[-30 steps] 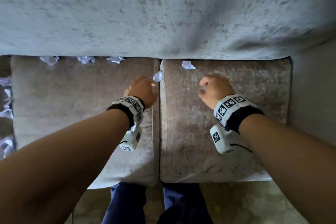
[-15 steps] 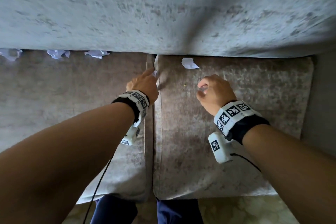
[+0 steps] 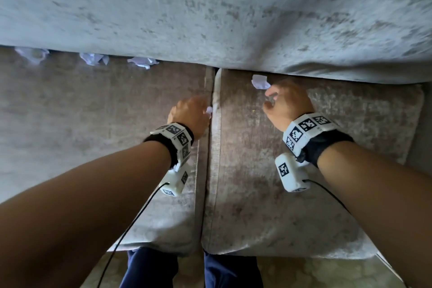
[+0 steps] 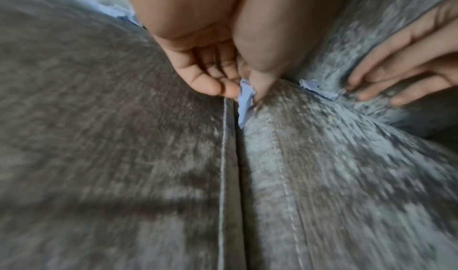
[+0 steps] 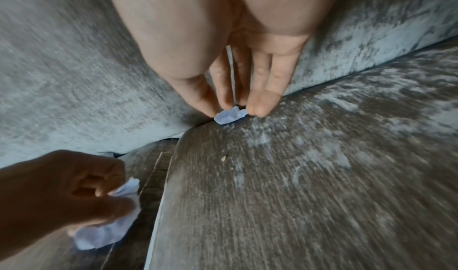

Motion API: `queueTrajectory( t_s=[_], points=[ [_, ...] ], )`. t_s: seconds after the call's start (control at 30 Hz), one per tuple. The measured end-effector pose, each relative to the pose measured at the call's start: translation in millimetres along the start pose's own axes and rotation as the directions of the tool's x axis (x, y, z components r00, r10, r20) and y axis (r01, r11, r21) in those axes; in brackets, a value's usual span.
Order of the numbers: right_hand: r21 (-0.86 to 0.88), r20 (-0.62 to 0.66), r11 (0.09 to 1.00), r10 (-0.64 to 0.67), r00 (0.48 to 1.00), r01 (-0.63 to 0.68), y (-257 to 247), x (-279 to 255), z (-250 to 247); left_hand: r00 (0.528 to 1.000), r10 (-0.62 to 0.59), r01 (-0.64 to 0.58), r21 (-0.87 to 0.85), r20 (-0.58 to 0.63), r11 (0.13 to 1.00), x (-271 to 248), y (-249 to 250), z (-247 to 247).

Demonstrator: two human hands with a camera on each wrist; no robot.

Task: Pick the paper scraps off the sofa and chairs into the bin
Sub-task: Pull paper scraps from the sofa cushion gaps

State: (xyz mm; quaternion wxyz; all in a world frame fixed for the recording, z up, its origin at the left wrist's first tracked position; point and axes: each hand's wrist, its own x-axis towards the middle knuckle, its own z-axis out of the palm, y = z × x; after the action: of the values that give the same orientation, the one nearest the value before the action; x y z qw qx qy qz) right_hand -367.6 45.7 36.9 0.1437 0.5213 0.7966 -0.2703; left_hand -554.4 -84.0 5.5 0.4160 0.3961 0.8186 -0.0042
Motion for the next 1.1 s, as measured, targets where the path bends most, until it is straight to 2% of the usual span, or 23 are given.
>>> queueTrajectory(
  t_s=[0.2,0.33,0.5,0.6,0.67,0.77,0.97,1.1],
  points=[
    [0.019,0.021,0.995,-0.094,0.995,0.094,-8,8,16,1.0,-0.007,0.005,-0.103,-0.017,0.995,-32,-26,-9],
    [-0.049,0.162,0.997,-0.053,0.985,0.062,-15,15,28,0.998,-0.042,0.048,-0.151,0.041,0.987,-48,-38,-8],
    [-0.186,0.277,0.982,0.019,0.961,0.034,-23,21,34,0.997,-0.067,0.072,-0.228,0.03,0.971,-62,-56,-5],
    [-0.191,0.212,0.981,0.017,0.977,0.024,-30,15,35,0.996,-0.093,0.093,-0.223,0.011,0.97,-67,-67,-5],
    [-0.125,0.087,0.992,-0.013,0.996,0.023,-37,5,34,0.993,-0.115,0.113,-0.234,0.006,0.966,-73,-72,-6],
    [-0.006,-0.078,1.0,-0.016,0.997,0.016,-55,-17,29,0.993,-0.122,0.116,-0.267,-0.006,0.957,-87,-78,-13],
    [0.018,-0.062,1.0,-0.006,0.998,0.007,-108,-67,15,0.99,-0.116,0.086,-0.299,-0.082,0.95,-117,-98,-42],
    [0.033,-0.092,0.999,0.034,0.995,-0.031,-147,-91,6,0.982,-0.152,0.113,-0.304,-0.11,0.946,-139,-123,-69]
  ],
)
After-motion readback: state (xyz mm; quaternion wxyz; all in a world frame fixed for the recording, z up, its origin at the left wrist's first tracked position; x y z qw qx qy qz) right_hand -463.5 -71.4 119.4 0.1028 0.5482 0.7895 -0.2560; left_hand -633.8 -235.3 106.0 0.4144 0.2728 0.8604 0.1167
